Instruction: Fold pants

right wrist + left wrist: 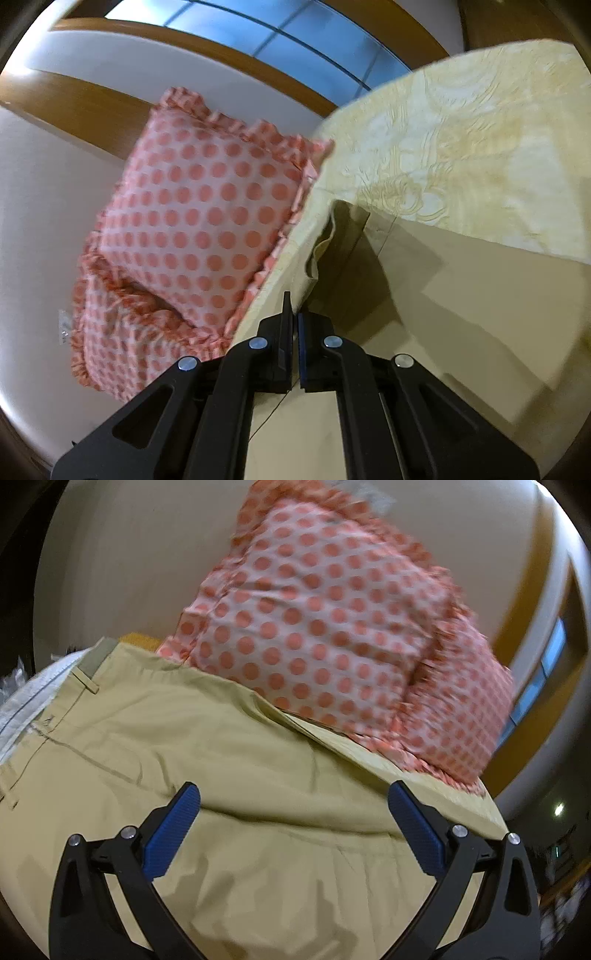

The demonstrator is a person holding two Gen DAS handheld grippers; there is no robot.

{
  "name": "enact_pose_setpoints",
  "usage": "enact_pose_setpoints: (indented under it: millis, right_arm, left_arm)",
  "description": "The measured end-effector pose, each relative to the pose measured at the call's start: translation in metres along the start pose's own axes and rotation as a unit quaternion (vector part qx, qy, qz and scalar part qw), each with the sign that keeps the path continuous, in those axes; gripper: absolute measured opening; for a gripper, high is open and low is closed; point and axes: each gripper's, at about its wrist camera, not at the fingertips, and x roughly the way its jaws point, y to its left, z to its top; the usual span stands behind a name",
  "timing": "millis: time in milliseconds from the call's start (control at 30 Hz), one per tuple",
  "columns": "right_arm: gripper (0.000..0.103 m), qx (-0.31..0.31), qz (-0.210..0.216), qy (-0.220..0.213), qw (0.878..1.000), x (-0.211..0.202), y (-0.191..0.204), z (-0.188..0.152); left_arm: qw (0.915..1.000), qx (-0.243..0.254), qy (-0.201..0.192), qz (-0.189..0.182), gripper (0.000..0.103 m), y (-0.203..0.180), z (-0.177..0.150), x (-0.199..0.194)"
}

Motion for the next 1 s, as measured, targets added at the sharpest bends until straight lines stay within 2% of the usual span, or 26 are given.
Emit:
enact_pose_setpoints:
  millis: [100,200,267,333,433,467,500,533,567,600,667,800,867,900,933,1000]
  right_arm:
    - [0.002,-0.002,0.000,-0.006,1.000,-0.006,-0.003,-0.003]
    - [0.002,0.004,0.001,-0.001,1.000,-0.001,-0.004,-0.001]
    - [0.002,0.007,0.002,-0.001,1.000,-0.001,-0.006,-0.001]
    - [0.002,0.005,0.005,-0.001,1.000,-0.002,-0.006,-0.001]
    - [0.002,-0.004,0.008,0.000,1.000,-0.002,-0.003,0.000]
    - [0.002,-0.006,0.007,0.000,1.000,-0.002,-0.003,0.001]
    - [0.002,-0.007,0.006,0.001,1.000,-0.001,-0.003,0.001]
    - [0.002,-0.008,0.005,0.002,1.000,0.001,-0.003,0.002]
    - [0.002,-0.008,0.005,0.003,1.000,0.002,-0.003,0.002]
    - [0.002,-0.009,0.006,0.003,1.000,0.002,-0.003,0.003]
    - [0.002,-0.008,0.008,0.003,1.000,-0.001,-0.002,0.003]
    - [0.002,-0.017,0.016,-0.011,1.000,-0.025,-0.001,0.008]
    - [0.002,-0.023,0.011,-0.021,0.999,-0.043,-0.004,0.009]
    - [0.002,-0.026,0.007,-0.024,0.999,-0.051,-0.006,0.009]
    - [0.002,-0.031,0.000,-0.026,0.999,-0.060,-0.009,0.007]
    - [0.002,-0.038,-0.011,-0.027,0.999,-0.069,-0.013,0.003]
  left_arm:
    - [0.9987,-0.021,0.037,0.029,0.100,0.011,0.030,0.045]
    - [0.9949,-0.059,0.070,0.042,0.095,0.025,0.057,0.092]
    - [0.9903,-0.070,0.099,0.067,0.093,0.030,0.068,0.124]
    - [0.9835,-0.072,0.130,0.103,0.086,0.035,0.073,0.153]
    - [0.9752,-0.088,0.148,0.140,0.078,0.047,0.077,0.180]
    - [0.9727,-0.097,0.150,0.148,0.069,0.053,0.078,0.188]
    - [0.9714,-0.103,0.151,0.152,0.049,0.056,0.078,0.192]
    - [0.9701,-0.100,0.142,0.169,0.038,0.060,0.078,0.194]
    - [0.9714,-0.099,0.141,0.164,0.005,0.062,0.078,0.193]
    - [0.9727,-0.107,0.144,0.147,0.004,0.065,0.076,0.191]
    - [0.9784,-0.113,0.118,0.126,0.003,0.067,0.072,0.166]
    - [0.9919,-0.093,0.046,0.072,0.003,0.058,0.052,0.068]
    - [0.9960,-0.072,0.008,0.053,0.003,0.053,0.019,-0.001]
    - [0.9964,-0.067,0.002,0.051,0.003,0.052,0.008,-0.021]
    - [0.9968,-0.061,-0.007,0.052,0.003,0.053,-0.021,-0.053]
    - [0.9960,-0.066,-0.009,0.059,0.003,0.063,-0.056,-0.080]
